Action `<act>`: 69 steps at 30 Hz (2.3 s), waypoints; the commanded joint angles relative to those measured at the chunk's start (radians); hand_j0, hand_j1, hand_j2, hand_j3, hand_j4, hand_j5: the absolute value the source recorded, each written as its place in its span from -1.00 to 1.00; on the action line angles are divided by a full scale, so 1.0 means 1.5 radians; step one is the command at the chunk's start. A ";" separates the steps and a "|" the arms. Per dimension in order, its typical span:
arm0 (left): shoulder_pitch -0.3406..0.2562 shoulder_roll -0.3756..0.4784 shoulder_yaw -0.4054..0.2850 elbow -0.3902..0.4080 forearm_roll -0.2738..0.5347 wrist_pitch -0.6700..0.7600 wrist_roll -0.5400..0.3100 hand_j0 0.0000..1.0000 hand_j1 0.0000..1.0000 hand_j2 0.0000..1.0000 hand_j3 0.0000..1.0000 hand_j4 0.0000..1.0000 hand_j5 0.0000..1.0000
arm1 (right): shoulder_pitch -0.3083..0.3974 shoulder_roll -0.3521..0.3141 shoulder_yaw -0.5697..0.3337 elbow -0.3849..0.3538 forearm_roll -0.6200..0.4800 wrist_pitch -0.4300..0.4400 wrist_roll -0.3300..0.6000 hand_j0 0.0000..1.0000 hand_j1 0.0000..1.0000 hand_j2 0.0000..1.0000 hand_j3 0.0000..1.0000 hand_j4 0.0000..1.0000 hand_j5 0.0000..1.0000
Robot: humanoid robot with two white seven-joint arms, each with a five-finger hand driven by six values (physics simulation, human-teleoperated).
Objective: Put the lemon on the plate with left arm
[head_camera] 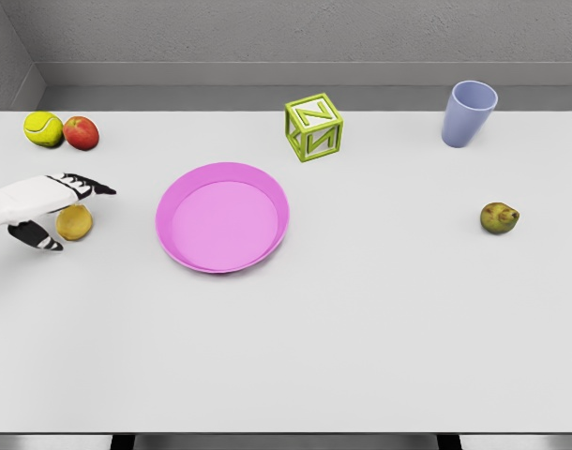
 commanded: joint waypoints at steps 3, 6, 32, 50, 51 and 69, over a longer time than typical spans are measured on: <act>-0.004 -0.005 -0.002 0.001 0.003 0.001 0.000 1.00 1.00 1.00 1.00 1.00 1.00 | 0.000 0.000 0.000 0.000 0.000 0.000 0.000 1.00 1.00 1.00 1.00 1.00 1.00; -0.004 -0.005 -0.004 0.002 -0.002 0.001 -0.001 1.00 1.00 1.00 1.00 1.00 1.00 | 0.000 0.000 0.000 0.000 0.000 0.000 0.000 1.00 1.00 1.00 1.00 1.00 1.00; -0.017 0.008 -0.031 0.000 -0.048 0.001 -0.003 0.39 0.39 0.39 0.39 0.39 0.39 | 0.000 0.000 0.000 0.000 0.000 0.000 0.000 1.00 1.00 1.00 1.00 1.00 1.00; -0.029 0.016 -0.030 -0.002 -0.042 0.001 -0.002 0.11 0.11 0.11 0.11 0.11 0.11 | 0.000 0.000 0.000 0.000 0.000 0.001 0.000 1.00 1.00 1.00 1.00 1.00 1.00; -0.034 0.016 -0.030 -0.002 -0.042 0.001 -0.002 0.11 0.11 0.11 0.11 0.11 0.11 | 0.000 0.000 0.000 0.000 0.000 0.000 0.000 1.00 1.00 1.00 1.00 1.00 1.00; -0.047 0.009 -0.023 -0.016 -0.035 0.001 0.002 0.01 0.01 0.01 0.01 0.01 0.01 | 0.000 0.000 0.000 -0.001 0.000 0.000 0.000 1.00 1.00 1.00 1.00 1.00 1.00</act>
